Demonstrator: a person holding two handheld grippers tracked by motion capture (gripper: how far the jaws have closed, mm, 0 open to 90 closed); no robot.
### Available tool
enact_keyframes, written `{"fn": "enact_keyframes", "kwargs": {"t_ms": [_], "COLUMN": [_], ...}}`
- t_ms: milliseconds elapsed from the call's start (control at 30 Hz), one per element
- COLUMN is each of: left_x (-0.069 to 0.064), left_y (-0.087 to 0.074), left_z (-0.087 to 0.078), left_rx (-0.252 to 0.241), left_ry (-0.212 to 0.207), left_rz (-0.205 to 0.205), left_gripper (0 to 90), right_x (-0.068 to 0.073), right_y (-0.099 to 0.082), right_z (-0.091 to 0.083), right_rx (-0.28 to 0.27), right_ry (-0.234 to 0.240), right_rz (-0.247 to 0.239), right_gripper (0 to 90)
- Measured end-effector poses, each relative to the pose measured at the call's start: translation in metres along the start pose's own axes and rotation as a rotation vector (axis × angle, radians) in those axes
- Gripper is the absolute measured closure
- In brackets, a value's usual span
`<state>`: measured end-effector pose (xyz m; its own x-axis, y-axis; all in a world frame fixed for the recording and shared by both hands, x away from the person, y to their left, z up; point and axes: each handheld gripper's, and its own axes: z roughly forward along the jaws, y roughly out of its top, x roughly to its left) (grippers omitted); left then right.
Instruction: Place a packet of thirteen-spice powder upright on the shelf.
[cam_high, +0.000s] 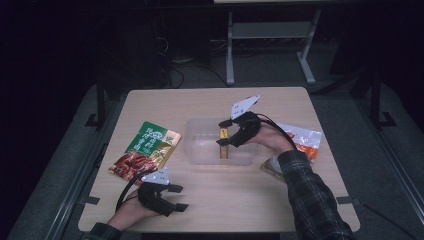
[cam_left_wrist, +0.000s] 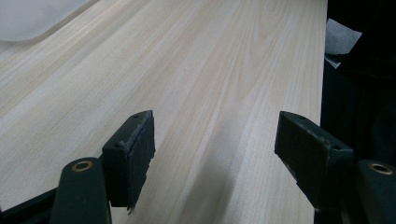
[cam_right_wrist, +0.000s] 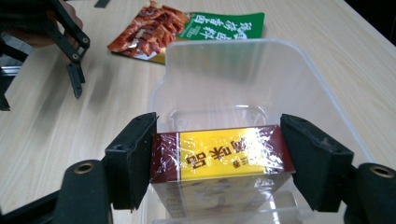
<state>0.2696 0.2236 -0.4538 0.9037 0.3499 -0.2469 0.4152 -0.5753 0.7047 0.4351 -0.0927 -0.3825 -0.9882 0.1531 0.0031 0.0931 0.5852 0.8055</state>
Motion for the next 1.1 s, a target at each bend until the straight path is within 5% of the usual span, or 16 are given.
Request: {"fn": "enact_keyframes", "kwargs": {"t_ms": [100, 300, 467, 767, 1100], "left_x": [0.001, 0.005, 0.010, 0.006, 0.010], "left_y": [0.001, 0.004, 0.005, 0.011, 0.015], "left_z": [0.001, 0.002, 0.001, 0.003, 0.004], "left_rx": [-0.001, -0.011, -0.014, -0.003, 0.001], "left_ry": [-0.004, -0.016, -0.021, 0.010, 0.027], "left_rz": [0.000, 0.005, -0.006, 0.001, -0.006], "left_gripper": [28.2, 28.1, 28.1, 27.4, 27.3], "right_x": [0.001, 0.002, 0.007, 0.024, 0.057], "right_y": [0.000, 0.003, 0.007, -0.004, -0.032], "right_z": [0.001, -0.007, -0.017, -0.039, -0.072], "right_rx": [0.025, 0.020, 0.020, -0.010, -0.038], "right_ry": [-0.017, -0.045, -0.068, -0.141, -0.277], "right_rz": [-0.001, 0.096, 0.131, 0.205, 0.273], "right_gripper": [26.2, 13.2, 10.1, 11.4, 13.3]}}
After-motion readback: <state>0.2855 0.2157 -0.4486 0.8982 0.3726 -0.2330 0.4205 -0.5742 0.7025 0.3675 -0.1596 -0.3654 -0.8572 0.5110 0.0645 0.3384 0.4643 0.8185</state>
